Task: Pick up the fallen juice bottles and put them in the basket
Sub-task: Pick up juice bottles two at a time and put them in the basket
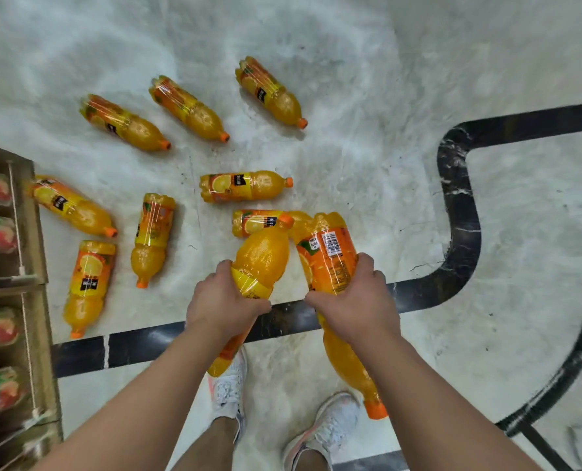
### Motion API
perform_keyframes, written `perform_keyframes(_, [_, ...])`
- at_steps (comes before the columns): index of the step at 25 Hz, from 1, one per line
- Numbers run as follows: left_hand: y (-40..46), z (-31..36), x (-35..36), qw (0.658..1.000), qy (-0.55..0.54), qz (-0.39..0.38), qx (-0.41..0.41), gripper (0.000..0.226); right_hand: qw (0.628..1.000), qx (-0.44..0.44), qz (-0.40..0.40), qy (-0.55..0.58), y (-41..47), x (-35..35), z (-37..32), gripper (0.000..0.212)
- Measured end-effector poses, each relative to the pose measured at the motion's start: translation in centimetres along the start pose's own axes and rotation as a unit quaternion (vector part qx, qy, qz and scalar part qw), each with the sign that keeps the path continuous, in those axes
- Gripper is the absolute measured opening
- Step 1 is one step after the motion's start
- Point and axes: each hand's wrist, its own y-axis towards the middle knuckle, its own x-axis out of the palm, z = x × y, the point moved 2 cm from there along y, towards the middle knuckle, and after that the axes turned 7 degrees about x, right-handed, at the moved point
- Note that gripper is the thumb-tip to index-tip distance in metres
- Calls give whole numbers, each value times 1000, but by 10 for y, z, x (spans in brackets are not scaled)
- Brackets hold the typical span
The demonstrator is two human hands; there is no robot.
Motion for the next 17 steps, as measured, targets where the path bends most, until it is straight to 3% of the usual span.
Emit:
perform_keyframes(6, [-99, 67, -154, 994, -68, 77, 41, 88, 995, -34, 53, 73, -117, -114, -50, 91])
perform_keyframes(9, [-154, 94, -229, 990, -48, 110, 69, 100, 994, -50, 58, 72, -173, -162, -78, 91])
perform_keyframes(17, [-343, 121, -380, 969, -91, 209, 91, 102, 983, -155, 95, 21, -354, -281, -139, 88])
